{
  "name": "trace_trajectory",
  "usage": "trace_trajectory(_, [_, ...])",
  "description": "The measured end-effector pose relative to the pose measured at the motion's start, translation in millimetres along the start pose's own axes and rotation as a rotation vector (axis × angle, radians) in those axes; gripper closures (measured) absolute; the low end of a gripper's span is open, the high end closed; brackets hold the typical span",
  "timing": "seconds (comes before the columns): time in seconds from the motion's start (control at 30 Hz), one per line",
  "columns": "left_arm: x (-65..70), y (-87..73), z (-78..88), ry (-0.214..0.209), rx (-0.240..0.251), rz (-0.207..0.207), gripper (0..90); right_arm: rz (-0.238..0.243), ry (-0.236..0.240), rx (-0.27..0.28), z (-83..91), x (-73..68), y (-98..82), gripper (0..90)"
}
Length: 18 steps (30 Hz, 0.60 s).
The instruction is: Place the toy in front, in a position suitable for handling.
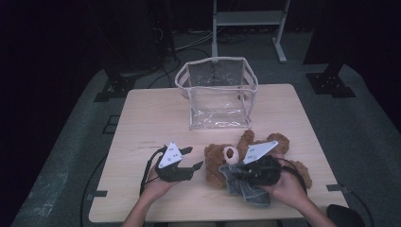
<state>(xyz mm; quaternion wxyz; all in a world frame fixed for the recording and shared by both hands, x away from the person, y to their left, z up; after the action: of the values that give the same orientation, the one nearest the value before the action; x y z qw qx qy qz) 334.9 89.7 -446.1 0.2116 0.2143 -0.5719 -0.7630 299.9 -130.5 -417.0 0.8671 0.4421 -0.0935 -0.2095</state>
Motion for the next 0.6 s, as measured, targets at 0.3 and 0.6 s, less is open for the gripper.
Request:
trace_trajectory(0.3, [7.6, -1.8, -4.7, -0.036, 0.000, -0.002, 33.9, -0.117, -0.140, 0.089, 11.1, 64.0, 18.6, 75.6])
trace_trajectory(0.6, [27.2, 1.0, -14.6, -0.095, 0.023, 0.000, 29.7, -0.158, -0.110, 0.027, 2.8, 58.3, -6.0, 75.7])
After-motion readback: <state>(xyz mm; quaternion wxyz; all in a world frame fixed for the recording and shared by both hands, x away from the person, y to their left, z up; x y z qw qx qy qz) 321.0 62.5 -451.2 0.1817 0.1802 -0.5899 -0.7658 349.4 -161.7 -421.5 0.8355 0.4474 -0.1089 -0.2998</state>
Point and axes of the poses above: each handheld gripper's, and its own axes: z roughly backward along the jaws, y roughly out of its top, x roughly to its right, the point moved 6 cm from there along -z, roughly forward along the jaws, and after that the axes turned 10 degrees about x, right-handed, at the moved point
